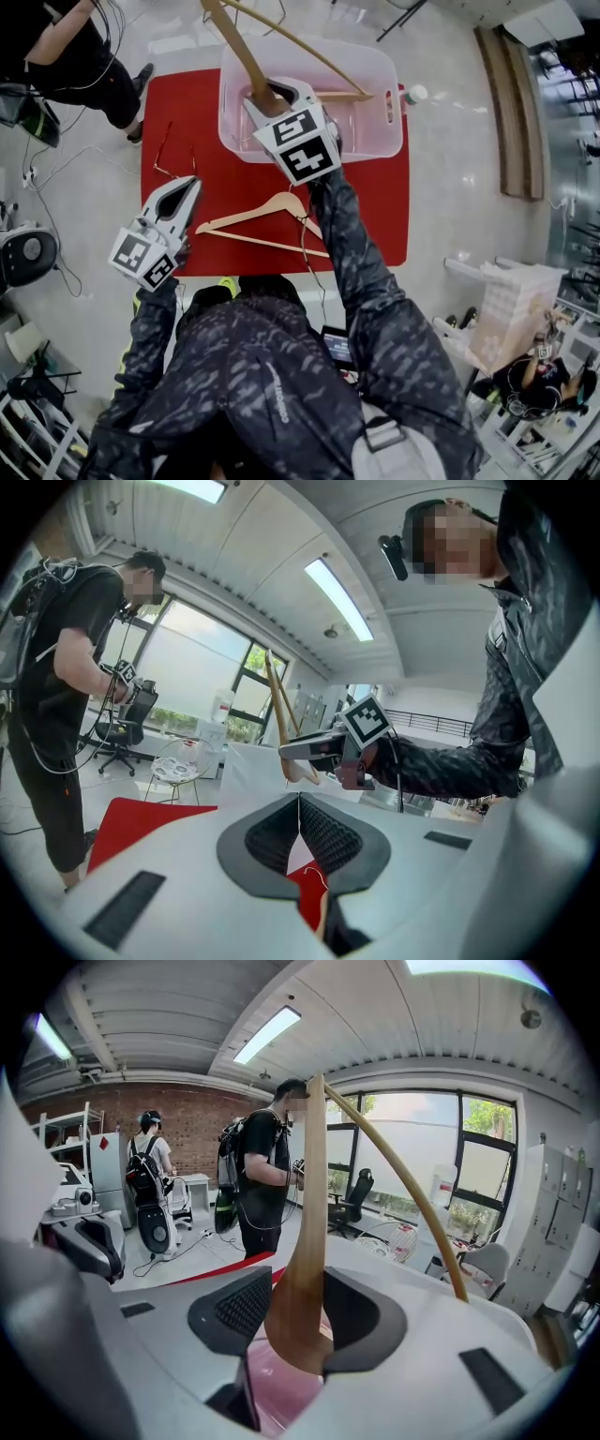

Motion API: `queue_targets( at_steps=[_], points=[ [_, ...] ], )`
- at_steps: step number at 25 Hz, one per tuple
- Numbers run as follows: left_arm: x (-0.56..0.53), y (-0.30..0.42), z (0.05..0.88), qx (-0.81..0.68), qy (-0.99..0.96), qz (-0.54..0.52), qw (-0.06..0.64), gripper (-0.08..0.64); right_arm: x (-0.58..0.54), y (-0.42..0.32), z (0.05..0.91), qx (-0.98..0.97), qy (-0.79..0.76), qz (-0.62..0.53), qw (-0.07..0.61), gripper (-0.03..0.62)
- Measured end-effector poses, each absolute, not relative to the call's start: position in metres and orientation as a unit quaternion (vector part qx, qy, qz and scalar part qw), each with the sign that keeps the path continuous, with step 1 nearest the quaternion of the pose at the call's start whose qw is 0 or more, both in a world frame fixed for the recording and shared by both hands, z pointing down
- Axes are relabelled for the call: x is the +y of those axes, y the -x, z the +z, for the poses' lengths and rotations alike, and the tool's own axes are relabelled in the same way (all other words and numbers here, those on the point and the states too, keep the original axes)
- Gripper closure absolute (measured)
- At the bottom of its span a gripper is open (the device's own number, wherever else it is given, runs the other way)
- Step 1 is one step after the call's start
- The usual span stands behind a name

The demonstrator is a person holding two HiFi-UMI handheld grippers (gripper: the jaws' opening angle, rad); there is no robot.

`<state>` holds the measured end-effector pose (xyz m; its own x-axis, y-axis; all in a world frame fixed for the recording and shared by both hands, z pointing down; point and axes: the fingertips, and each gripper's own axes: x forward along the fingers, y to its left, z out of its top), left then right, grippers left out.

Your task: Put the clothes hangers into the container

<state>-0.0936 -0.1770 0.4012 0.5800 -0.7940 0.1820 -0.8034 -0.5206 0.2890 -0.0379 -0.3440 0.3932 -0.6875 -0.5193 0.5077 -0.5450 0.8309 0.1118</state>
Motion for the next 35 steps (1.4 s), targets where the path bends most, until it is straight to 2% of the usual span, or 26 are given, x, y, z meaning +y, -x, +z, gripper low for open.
queue_targets(
  at_steps=[8, 10, 17, 30, 35],
  points=[
    [-0.176, 0.100, 0.401, -0.463, -0.869, 0.017, 0.173, 0.549, -0.347, 0.035, 0.407, -0.904, -0.295, 0.006, 0.310, 0.405],
    [-0.175, 0.100, 0.400, -0.464, -0.869, 0.016, 0.172, 0.548, -0.353, 0.027, 0.406, -0.893, -0.316, -0.017, 0.319, 0.383],
    [-0.175, 0.095, 0.399, -0.459, -0.872, 0.015, 0.169, 0.548, -0.357, 0.011, 0.386, -0.888, -0.352, -0.032, 0.295, 0.385],
    [-0.179, 0.078, 0.382, -0.428, -0.890, 0.011, 0.158, 0.548, -0.319, -0.001, 0.379, -0.898, -0.352, 0.023, 0.263, 0.388],
    [-0.180, 0.076, 0.374, -0.422, -0.892, 0.008, 0.160, 0.549, -0.302, 0.002, 0.372, -0.902, -0.349, 0.040, 0.249, 0.425]
  ],
)
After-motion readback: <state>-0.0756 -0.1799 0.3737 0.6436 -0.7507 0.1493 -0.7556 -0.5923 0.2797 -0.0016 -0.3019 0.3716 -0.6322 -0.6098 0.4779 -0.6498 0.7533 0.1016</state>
